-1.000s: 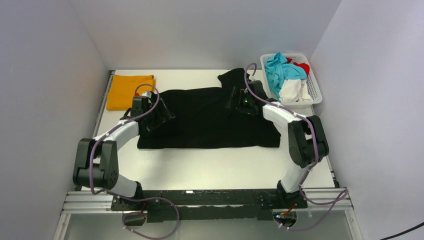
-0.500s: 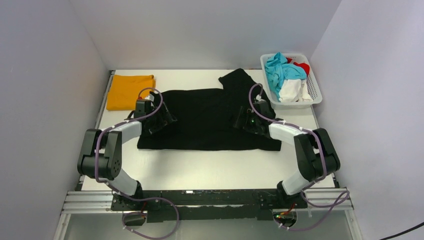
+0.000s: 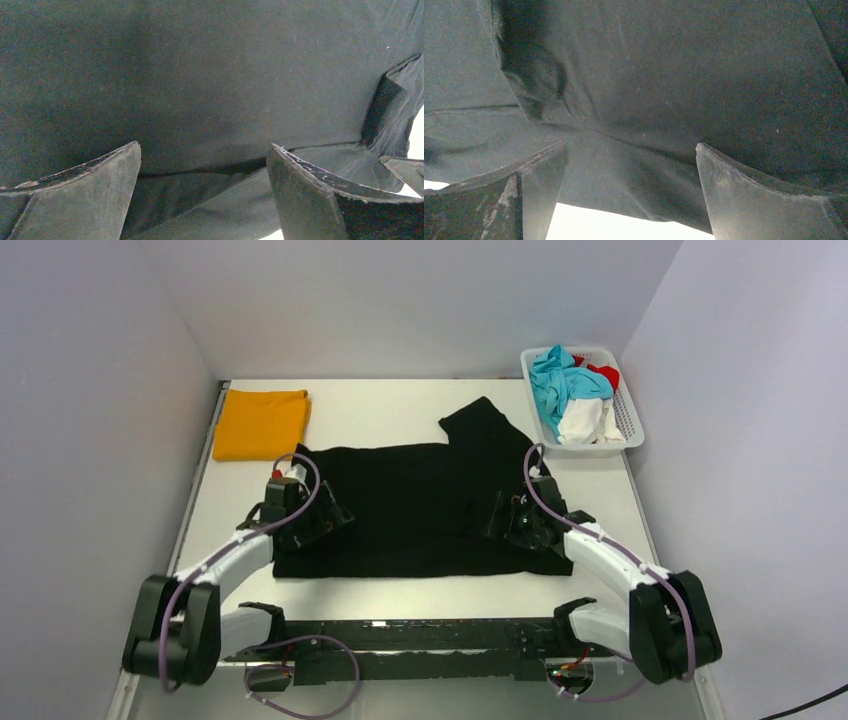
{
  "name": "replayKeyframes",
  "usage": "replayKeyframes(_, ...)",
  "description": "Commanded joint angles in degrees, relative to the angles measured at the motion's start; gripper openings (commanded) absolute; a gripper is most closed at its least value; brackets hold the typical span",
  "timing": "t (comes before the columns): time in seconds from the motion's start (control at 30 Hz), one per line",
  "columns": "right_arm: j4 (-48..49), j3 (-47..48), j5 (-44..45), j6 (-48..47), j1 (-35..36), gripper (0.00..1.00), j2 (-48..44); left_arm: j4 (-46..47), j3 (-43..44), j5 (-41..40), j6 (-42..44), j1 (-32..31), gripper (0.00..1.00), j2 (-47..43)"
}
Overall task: Fold and stack the t-shirts
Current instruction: Fold the flattened tshirt in 1/3 of the way
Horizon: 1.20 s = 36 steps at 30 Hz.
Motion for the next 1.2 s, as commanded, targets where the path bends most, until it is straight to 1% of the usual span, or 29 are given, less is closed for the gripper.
replayKeyframes(0.0,-9.0,-0.5,-0.5,-0.2,-0.2,1.0,-5.3,-12.9,-3.2,-2.3,-2.4,-2.1,0.99,-7.4)
replayKeyframes(0.17,-7.3,2.5,0.5,-2.3,-0.2,1.0,-6.2,-17.8,2.6,-7.5,-0.9,-2.3,0.99,-12.8)
replayKeyframes(0.27,-6.5,3.3,0.2,-3.1,-0.2,1.0,-5.8,-20.4,5.5,-7.9,-0.7,-3.4,0.99,-15.2)
replayKeyframes(0.37,-6.6,3.1,0.4,-3.6,-0.2,1.0,-5.6,-21.2,5.7,-4.8,-1.0,-6.3,0.99,-17.5)
replayKeyframes(0.43,-6.6,2.6,0.4,-3.6,-0.2,1.0,-5.8,-19.6,4.6,-1.3,-1.1,-9.0,1.0,-17.8)
replayKeyframes(0.57,-6.5,2.2,-0.1,-4.1,-0.2,1.0,-5.7,-16.1,2.9,5.4,-1.8,-15.0,0.99,-16.3)
replayKeyframes(0.63,-6.6,2.1,-0.2,-4.3,-0.2,1.0,-5.5,-15.2,3.0,6.0,-1.8,-19.2,0.99,-14.8)
replayKeyframes(0.7,-6.6,2.1,-0.2,-4.6,-0.2,1.0,-5.2,-15.3,3.2,3.2,-2.4,-21.2,0.99,-13.2)
replayKeyframes(0.8,-6.5,2.1,0.4,-4.8,-0.3,1.0,-5.2,-17.4,4.3,-3.0,-2.5,-21.3,0.99,-9.8)
replayKeyframes(0.9,-7.1,2.5,1.2,-5.1,-0.2,1.0,-5.0,-18.6,6.7,-6.8,-0.8,-21.3,0.99,-6.2)
replayKeyframes(0.97,-7.2,2.7,1.6,-5.3,-0.3,1.0,-4.9,-19.1,7.6,-11.9,-0.6,-20.9,0.99,-4.0)
replayKeyframes(1.03,-7.1,2.9,1.8,-5.3,-0.3,1.0,-4.9,-19.3,8.6,-15.3,0.1,-19.5,0.99,-1.8)
replayKeyframes(1.1,-7.5,3.1,2.7,-5.1,-0.3,1.0,-4.7,-19.5,10.0,-18.3,0.8,-16.5,0.99,0.5)
replayKeyframes(1.13,-7.9,3.2,3.1,-5.0,-0.3,1.0,-4.6,-19.1,10.2,-18.8,0.6,-14.7,0.99,1.2)
replayKeyframes(1.17,-8.3,3.4,3.6,-5.1,-0.3,1.0,-4.5,-18.2,10.2,-17.5,1.1,-12.6,1.0,1.9)
